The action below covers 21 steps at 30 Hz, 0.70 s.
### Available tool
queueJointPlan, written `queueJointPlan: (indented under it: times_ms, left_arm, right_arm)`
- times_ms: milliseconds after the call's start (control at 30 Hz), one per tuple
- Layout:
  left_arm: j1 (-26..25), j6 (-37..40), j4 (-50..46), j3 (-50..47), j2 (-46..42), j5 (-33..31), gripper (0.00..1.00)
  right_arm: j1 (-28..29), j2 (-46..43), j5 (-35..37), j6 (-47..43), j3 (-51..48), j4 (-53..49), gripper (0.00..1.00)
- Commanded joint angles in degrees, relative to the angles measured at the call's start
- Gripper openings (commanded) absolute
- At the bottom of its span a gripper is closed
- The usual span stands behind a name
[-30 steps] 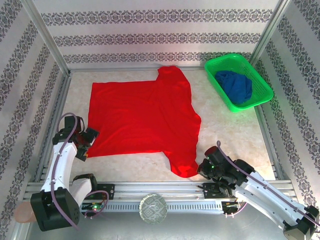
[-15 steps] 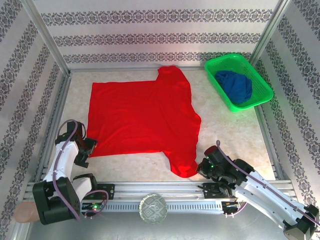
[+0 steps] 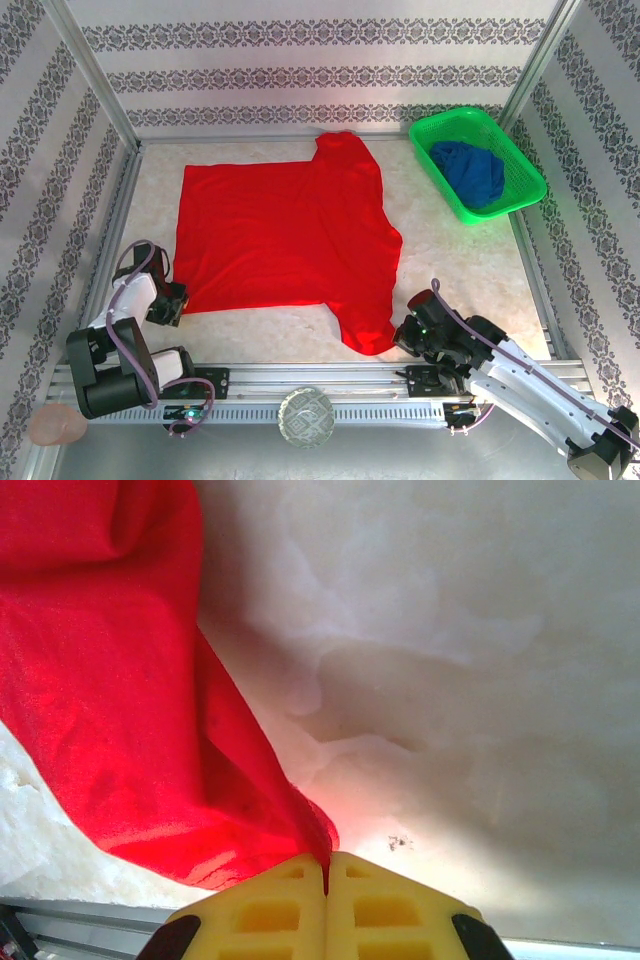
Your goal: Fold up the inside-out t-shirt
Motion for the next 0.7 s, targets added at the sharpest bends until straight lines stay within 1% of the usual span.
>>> queueJointPlan:
  times_ms: [0, 67, 100, 300, 433, 667]
  left_arm:
    - [1.18, 0.51, 6.21, -2.31, 0.69, 1.21, 0.18]
    - [1.86, 1.37, 6.69, -2.33, 0.69, 1.82, 0.05]
    - [2.09, 1.89, 6.46, -2.16, 0.46, 2.04, 0.00]
    - [2.70, 5.63, 3.07, 1.20, -4.92, 1.96, 0.00]
    - [2.53, 7.98, 1.67, 4.79, -5.58, 2.98, 0.00]
    - [2.31, 8.23, -1.22, 6.31, -7.97, 2.61, 0.00]
  right_arm:
    - [0.16, -0.55, 1.21, 0.14, 1.69, -2.60, 0.00]
    - [0.08, -0.61, 1.48, 0.04, 4.02, -3.20, 0.00]
    - [-0.02, -0.74, 1.56, -0.04, 4.46, -3.37, 0.00]
    - [-0.07, -0.83, 2.25, -0.17, 7.54, -4.59, 0.00]
    - [-0.18, -0.97, 3.18, 0.03, 10.17, -5.06, 0.00]
    - [-1.60, 0.57, 3.26, -0.53, 15.85, -4.63, 0.00]
